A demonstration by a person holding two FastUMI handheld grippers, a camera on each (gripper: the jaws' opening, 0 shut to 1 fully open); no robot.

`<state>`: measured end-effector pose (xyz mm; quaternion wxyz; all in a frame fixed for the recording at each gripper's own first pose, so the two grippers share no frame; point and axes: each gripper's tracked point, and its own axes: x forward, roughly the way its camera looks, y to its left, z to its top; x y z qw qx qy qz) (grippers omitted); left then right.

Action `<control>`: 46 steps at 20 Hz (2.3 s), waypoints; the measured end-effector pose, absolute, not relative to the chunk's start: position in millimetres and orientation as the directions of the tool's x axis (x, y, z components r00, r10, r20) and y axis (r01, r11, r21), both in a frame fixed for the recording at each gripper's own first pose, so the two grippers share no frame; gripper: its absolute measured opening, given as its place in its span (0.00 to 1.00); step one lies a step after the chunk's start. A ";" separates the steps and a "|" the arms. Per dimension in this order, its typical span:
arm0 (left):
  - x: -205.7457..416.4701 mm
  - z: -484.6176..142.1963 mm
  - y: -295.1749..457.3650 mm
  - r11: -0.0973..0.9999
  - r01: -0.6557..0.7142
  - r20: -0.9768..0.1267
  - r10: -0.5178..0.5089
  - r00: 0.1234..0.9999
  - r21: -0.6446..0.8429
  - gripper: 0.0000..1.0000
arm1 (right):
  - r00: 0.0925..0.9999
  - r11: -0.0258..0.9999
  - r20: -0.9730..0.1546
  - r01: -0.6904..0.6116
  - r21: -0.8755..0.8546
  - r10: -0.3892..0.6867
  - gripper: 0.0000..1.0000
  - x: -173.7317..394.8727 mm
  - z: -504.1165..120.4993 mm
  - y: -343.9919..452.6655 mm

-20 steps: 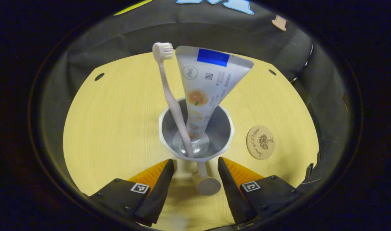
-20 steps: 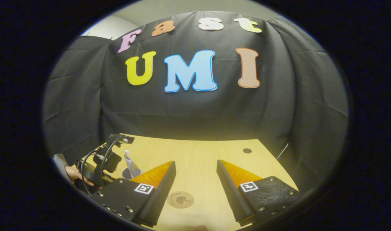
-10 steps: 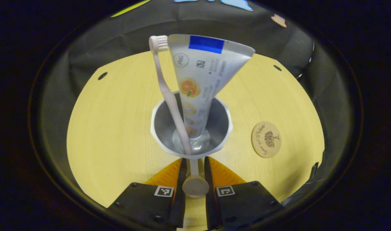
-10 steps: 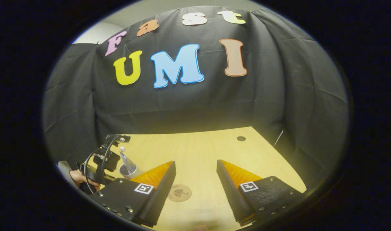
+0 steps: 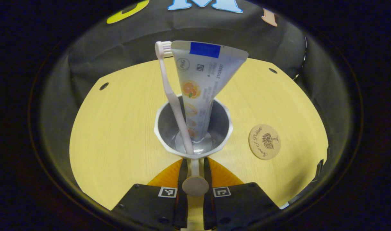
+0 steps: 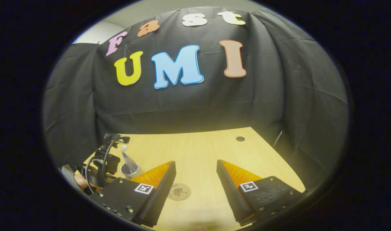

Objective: Put the toothbrush and toothpaste on the desktop into the cup, then pick up the cup and place it on the coaster on the desktop.

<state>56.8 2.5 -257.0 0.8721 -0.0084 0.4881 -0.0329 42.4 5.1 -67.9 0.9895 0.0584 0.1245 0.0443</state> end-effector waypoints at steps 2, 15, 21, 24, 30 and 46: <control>56.2 -250.3 -7.6 0.996 0.062 -0.843 -0.087 0.530 -0.064 0.26 | 0.964 0.989 -0.243 -0.076 0.129 0.105 0.82 41.0 -68.4 6.0; 57.5 -235.3 -114.2 0.970 0.196 -0.823 -0.230 0.520 -0.147 0.26 | 0.969 0.992 -0.238 -0.033 0.118 0.061 0.82 27.7 -67.6 -24.1; 53.4 -244.5 -141.4 0.966 0.213 -0.836 -0.234 0.497 -0.144 0.25 | 0.968 0.992 -0.247 -0.001 0.125 0.032 0.82 18.2 -75.3 -49.6; 49.6 -251.2 -145.6 0.968 0.216 -0.847 -0.222 0.483 -0.130 0.25 | 0.967 0.992 -0.251 0.001 0.130 0.032 0.82 16.3 -78.3 -56.5; 46.5 -257.2 -146.2 0.975 0.214 -0.861 -0.163 0.482 -0.065 0.26 | 0.966 0.992 -0.253 -0.016 0.125 0.047 0.82 12.1 -81.4 -68.5; 24.6 -200.3 -151.5 0.988 0.113 -0.744 -0.154 0.651 -0.105 0.58 | 0.965 0.988 -0.217 -0.137 0.077 0.151 0.82 12.6 -66.1 -57.8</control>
